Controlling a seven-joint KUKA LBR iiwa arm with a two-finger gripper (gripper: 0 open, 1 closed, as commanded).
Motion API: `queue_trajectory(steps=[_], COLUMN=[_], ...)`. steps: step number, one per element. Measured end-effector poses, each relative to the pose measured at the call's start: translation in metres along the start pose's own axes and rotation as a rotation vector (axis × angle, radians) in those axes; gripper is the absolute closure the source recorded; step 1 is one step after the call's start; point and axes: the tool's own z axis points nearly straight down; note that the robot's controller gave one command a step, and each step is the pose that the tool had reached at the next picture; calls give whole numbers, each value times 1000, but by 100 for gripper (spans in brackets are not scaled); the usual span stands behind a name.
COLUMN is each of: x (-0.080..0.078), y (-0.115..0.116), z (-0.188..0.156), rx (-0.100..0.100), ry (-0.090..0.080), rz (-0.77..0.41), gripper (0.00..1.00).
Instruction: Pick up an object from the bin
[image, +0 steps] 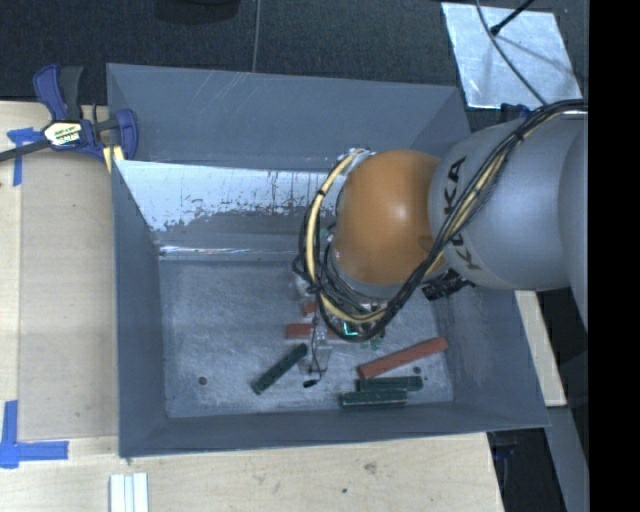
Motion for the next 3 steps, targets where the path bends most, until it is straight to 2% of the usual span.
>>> queue_trajectory(steps=[1, 3], x=[11, 10], y=[20, 19], z=[73, 73], rx=[0, 0], ry=[-2, -5], rz=[-226, -220], gripper=[0, 0])
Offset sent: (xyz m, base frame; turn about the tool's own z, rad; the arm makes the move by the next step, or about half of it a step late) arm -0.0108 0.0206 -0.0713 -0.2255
